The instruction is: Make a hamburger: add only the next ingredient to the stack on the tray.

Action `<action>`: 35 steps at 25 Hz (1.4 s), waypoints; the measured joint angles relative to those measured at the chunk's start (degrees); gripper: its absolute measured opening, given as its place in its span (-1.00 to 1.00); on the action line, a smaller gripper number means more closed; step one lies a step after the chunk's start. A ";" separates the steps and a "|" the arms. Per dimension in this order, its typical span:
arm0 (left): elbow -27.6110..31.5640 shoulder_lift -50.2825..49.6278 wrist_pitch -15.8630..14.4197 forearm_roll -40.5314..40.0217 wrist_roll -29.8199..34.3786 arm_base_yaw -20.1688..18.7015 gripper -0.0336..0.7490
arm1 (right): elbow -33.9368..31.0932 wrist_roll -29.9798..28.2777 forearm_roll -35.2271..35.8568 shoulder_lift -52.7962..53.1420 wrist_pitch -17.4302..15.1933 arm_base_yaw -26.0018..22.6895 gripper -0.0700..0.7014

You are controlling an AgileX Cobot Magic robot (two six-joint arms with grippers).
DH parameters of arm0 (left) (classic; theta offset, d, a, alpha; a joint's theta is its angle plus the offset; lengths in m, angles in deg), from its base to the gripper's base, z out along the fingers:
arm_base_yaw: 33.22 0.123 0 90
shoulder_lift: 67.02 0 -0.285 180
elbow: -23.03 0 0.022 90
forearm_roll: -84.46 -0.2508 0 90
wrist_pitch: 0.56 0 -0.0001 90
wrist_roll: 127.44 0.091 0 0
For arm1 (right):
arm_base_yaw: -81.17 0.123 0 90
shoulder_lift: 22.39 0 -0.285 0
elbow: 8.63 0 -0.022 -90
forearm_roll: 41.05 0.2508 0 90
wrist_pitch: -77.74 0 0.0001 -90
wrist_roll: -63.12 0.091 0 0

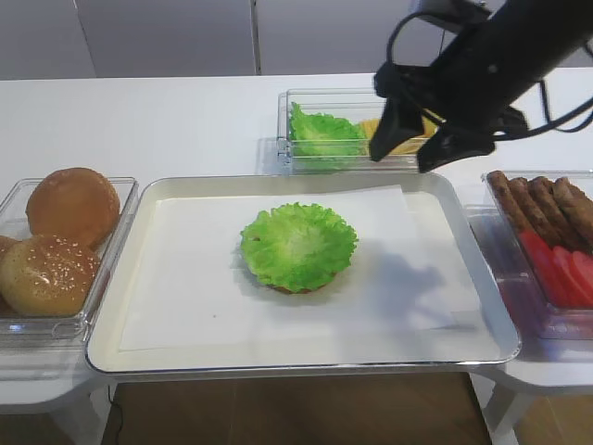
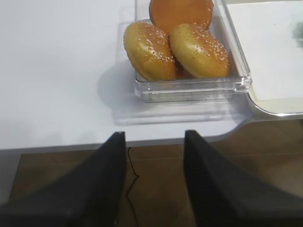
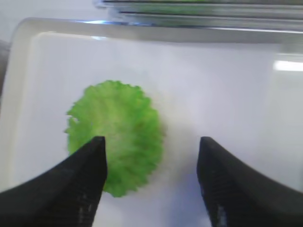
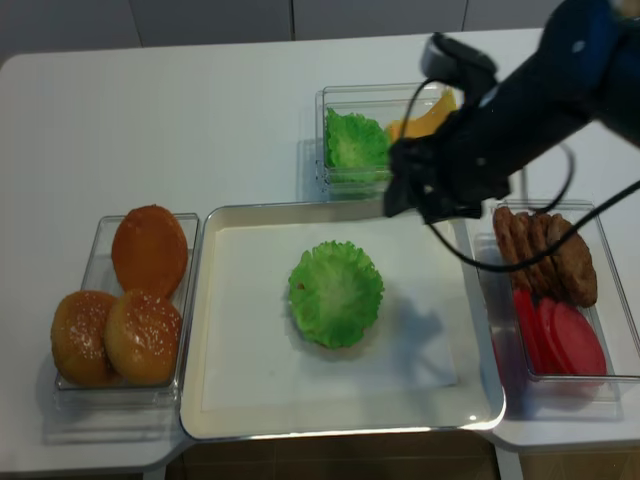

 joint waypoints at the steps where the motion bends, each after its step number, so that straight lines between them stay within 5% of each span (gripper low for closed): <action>1: 0.00 0.00 0.00 0.00 0.00 0.00 -0.14 | 0.00 1.09 -2.78 0.94 -1.39 -0.94 0.40; 10: 0.00 0.00 0.00 0.00 0.00 0.00 -0.14 | 0.00 10.35 -22.00 11.27 -8.48 -5.35 0.36; 17: 0.00 0.00 0.00 0.00 0.00 0.00 -0.14 | -0.75 11.53 -30.65 21.11 -15.07 -5.46 0.35; 35: 0.00 0.00 0.00 0.00 0.00 0.00 -0.15 | -25.05 11.89 -27.77 66.93 -19.56 -5.46 0.35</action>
